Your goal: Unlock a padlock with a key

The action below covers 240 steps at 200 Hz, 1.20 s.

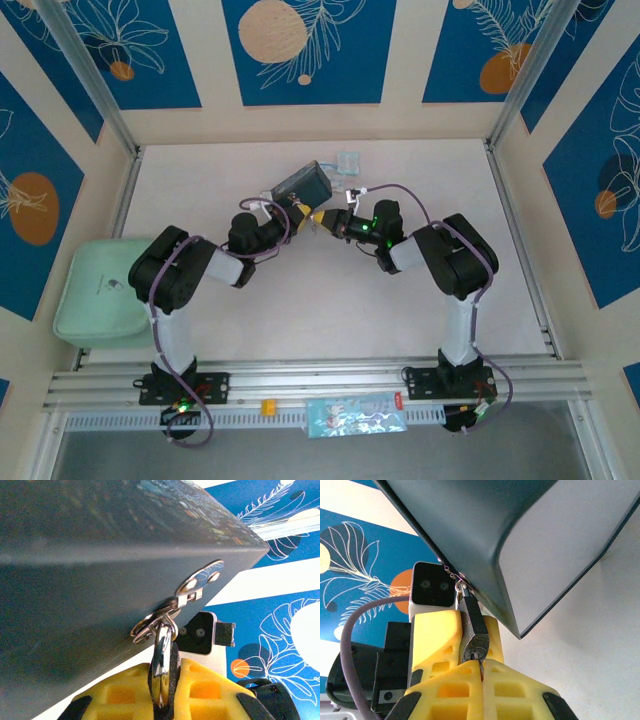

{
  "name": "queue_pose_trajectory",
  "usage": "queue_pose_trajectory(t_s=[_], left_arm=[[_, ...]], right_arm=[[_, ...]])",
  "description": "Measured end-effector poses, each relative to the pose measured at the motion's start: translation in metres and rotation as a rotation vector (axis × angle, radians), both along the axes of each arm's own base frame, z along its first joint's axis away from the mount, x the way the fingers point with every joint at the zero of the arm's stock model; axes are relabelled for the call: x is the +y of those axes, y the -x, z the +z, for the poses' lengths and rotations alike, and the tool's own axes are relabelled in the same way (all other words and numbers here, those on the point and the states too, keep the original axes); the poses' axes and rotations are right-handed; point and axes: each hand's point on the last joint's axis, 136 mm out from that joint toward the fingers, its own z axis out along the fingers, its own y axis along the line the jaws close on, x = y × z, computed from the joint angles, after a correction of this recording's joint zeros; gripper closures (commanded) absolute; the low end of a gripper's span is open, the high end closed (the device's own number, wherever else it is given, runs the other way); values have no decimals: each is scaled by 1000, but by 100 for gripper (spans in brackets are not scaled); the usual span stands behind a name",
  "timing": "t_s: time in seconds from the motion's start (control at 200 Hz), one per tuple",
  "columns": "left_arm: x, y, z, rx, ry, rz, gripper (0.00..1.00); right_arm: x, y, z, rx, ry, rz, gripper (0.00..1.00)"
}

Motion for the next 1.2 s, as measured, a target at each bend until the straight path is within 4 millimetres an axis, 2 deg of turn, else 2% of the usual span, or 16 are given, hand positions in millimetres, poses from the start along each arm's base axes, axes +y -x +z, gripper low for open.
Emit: queue_pose_trajectory(t_s=[0.235,0.52,0.645,0.93,1.2], left_arm=[[0,0,2,-7,2,1,100],[5,-4,11,-88,-24,17,100],[5,-3,21,-132,-35,8,100],[13,-9,46,-252,-71,33,100],[32,-22,93,-423,-52,136,100]], right_arm=[[1,0,1,45,-19,2,100],[6,-7,10,465,-255,64,100],[7,-7,18,562,-317,65,100],[13,-20,42,570,-401,33,100],[26,-45,92,466,-470,43,100]])
